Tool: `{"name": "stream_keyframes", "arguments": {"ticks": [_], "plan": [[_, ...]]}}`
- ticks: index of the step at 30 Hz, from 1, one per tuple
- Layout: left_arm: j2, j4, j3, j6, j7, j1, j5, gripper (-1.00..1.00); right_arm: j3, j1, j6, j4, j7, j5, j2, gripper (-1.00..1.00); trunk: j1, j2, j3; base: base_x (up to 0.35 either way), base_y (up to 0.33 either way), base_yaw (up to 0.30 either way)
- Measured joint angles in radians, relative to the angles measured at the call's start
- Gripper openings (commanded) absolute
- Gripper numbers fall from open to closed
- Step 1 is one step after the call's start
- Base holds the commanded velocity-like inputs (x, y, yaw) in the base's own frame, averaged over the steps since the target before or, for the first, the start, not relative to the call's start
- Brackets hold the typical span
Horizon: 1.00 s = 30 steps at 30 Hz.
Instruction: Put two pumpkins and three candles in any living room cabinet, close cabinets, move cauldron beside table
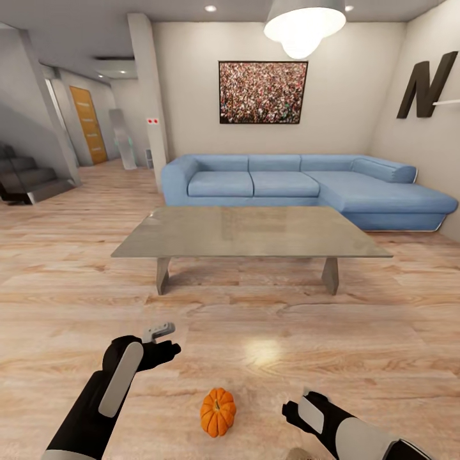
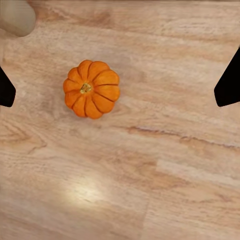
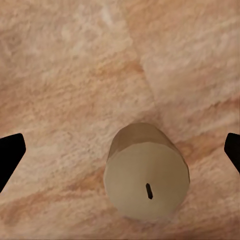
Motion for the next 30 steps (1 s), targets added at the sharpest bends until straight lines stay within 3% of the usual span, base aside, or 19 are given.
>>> {"name": "stream_keyframes", "arguments": {"ticks": [10, 17, 30], "plan": [[0.0, 0.0, 0.001, 0.001, 0.0, 0.0, 0.0, 1.0, 0.0, 0.003, -0.038, 0.0, 0.003, 0.004, -0.005, 1.0, 0.004, -0.002, -0.039, 0.0, 0.0, 0.0], [0.0, 0.0, -0.001, 0.001, 0.0, 0.0, 0.0, 1.0, -0.001, 0.003, -0.053, 0.0, 0.009, 0.069, -0.005, 1.0, 0.008, -0.004, -0.066, 0.0, 0.0, 0.0], [0.0, 0.0, 0.0, 0.001, 0.0, 0.0, 0.001, 1.0, 0.0, 0.004, -0.053, 0.0, 0.012, 0.078, 0.002, 1.0, 0.013, -0.007, -0.116, 0.0, 0.0, 0.0]]}}
